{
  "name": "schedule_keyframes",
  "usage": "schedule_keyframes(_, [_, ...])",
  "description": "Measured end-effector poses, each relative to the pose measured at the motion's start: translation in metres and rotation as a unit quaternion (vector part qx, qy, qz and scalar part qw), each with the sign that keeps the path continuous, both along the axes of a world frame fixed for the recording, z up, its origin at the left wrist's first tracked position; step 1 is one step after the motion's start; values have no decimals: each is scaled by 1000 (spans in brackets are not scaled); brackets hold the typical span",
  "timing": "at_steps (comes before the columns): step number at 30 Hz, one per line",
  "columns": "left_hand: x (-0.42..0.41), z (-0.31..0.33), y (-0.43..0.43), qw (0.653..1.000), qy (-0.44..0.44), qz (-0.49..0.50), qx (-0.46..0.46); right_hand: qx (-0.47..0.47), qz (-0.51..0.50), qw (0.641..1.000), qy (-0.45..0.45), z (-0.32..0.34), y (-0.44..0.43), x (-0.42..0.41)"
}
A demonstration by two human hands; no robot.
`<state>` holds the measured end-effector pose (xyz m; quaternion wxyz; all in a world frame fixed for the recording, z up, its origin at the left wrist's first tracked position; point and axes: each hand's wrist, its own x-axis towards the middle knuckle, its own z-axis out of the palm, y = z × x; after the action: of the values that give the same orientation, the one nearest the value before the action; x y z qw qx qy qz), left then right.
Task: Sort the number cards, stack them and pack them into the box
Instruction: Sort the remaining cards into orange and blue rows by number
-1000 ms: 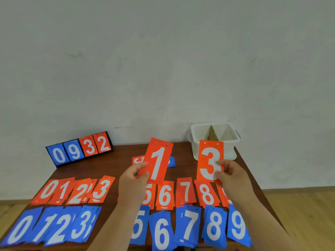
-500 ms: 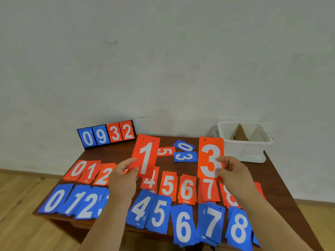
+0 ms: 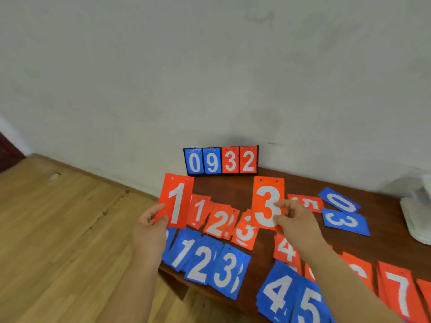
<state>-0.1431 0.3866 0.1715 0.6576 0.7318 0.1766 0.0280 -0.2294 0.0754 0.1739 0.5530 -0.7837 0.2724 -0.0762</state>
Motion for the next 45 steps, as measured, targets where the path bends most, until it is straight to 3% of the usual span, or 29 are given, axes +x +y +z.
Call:
schedule_keyframes(11, [113,-39,41,994,72,-75,41,15,-44,996,73,-56,52,102])
schedule_keyframes(18, [153,-104,-3,955,82,-208,196,-18,-99,983,151,-115,44,108])
schedule_keyframes(23, [171,-162,-30,888,70,-296,346,-65,-71,964,247,-164,42,113])
schedule_keyframes(26, [176,-190,-36,800,51,-333,497,-136,-20,943,305,-186,42,114])
schedule_keyframes(28, [176,-196,-37,765,35,-331,551,-187,-6,924,333,-195,42,114])
schedule_keyframes(33, [176,-192,-41,746,33,-353,563,-206,-2,916,344,-188,40,116])
schedule_keyframes(38, [168,-155,-67,765,-3,-390,513,-186,-29,937,293,-139,18,100])
schedule_keyframes(45, [155,-109,-184,741,-82,-485,458,-189,-141,941,241,-81,-81,49])
